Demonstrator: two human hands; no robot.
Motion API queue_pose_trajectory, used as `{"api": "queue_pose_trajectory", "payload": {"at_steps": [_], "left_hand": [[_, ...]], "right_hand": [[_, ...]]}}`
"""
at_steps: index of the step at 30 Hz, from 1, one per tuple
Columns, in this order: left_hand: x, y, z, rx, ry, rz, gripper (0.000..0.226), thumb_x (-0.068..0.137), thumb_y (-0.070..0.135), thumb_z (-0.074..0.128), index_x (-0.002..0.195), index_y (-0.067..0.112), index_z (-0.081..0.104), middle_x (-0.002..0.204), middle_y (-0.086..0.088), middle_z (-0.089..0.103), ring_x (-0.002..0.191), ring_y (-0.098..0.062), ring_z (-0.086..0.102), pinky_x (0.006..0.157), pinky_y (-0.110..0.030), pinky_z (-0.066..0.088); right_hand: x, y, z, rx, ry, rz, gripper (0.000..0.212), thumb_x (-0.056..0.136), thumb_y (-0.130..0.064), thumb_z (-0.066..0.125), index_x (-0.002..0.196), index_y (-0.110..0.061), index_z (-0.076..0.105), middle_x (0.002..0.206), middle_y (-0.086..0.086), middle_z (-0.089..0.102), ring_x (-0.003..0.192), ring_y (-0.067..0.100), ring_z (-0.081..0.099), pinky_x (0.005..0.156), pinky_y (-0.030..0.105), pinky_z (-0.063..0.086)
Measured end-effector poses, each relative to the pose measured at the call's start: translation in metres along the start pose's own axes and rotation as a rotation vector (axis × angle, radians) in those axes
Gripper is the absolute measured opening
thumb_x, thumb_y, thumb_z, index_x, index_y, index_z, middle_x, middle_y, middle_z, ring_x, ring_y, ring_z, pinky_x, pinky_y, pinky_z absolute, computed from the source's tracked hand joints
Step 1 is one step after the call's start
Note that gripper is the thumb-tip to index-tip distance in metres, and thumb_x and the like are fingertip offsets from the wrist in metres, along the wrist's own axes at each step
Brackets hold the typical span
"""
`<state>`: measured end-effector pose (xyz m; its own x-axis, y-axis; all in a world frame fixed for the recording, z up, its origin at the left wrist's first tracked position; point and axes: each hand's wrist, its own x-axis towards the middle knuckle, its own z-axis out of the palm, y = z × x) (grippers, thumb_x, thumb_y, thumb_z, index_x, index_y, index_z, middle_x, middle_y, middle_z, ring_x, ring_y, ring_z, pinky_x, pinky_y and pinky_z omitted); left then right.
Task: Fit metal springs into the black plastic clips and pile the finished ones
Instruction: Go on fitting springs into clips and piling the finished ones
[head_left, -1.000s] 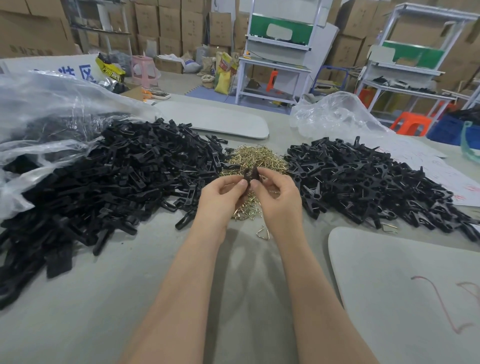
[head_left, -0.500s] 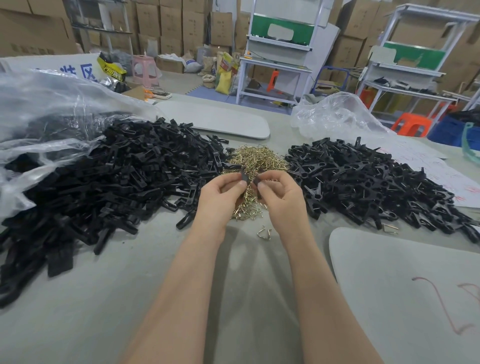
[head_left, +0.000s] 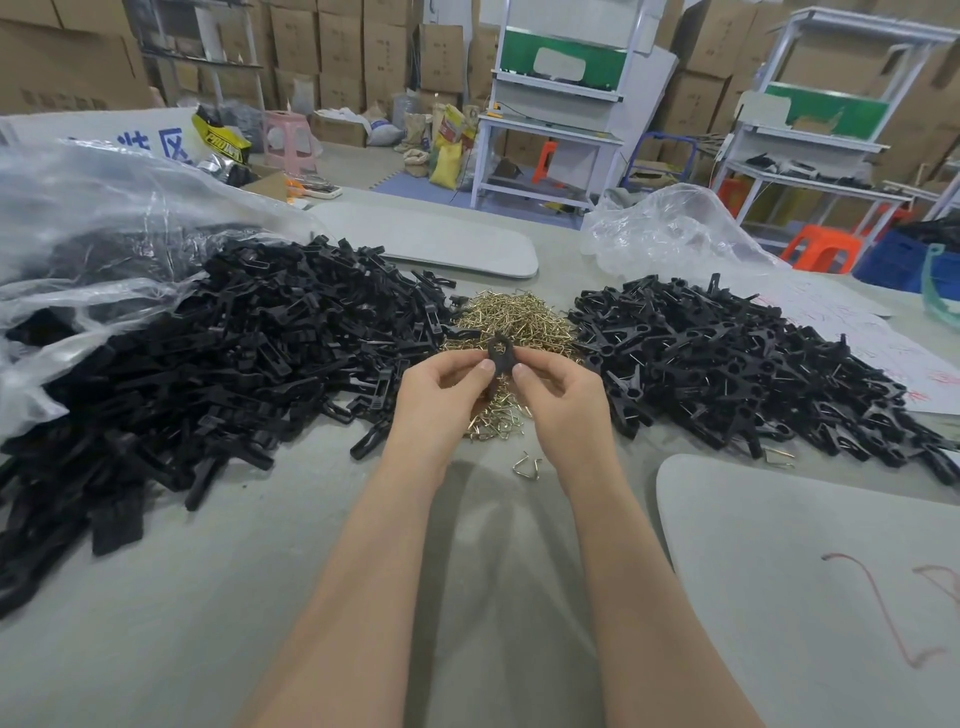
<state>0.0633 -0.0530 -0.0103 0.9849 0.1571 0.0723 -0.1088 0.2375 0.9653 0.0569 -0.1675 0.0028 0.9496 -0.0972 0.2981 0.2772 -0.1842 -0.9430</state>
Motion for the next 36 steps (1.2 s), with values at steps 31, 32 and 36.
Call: {"api": "queue_pose_trajectory", "payload": {"at_steps": [31,32,36], "left_hand": [[0.002,0.014,-0.01,-0.694,0.039,-0.333,0.01,0.088,0.001,0.061,0.097,-0.001,0.063,0.085,-0.01,0.072,0.08,-0.015,0.071,0.073,-0.023,0.058],[0.002,0.014,-0.01,-0.656,0.036,-0.338,0.012,0.088,0.004,0.061,0.1,0.003,0.064,0.087,-0.007,0.071,0.079,-0.011,0.069,0.074,-0.023,0.057],[0.002,0.012,-0.01,-0.603,0.066,-0.338,0.01,0.088,0.006,0.061,0.098,0.007,0.064,0.083,-0.002,0.071,0.078,-0.007,0.066,0.069,-0.017,0.055]], "right_hand": [[-0.005,-0.001,0.001,-1.014,-0.452,0.199,0.017,0.085,-0.011,0.061,0.102,-0.011,0.061,0.104,0.006,0.065,0.093,0.022,0.059,0.071,0.025,0.043],[-0.005,0.0,0.002,-0.992,-0.453,0.186,0.02,0.086,-0.008,0.057,0.104,-0.014,0.06,0.108,0.005,0.063,0.098,0.022,0.058,0.072,0.023,0.04],[-0.003,0.004,0.002,-0.853,-0.454,0.223,0.025,0.086,-0.005,0.055,0.109,-0.014,0.057,0.113,0.006,0.06,0.107,0.023,0.056,0.082,0.025,0.045]]}}
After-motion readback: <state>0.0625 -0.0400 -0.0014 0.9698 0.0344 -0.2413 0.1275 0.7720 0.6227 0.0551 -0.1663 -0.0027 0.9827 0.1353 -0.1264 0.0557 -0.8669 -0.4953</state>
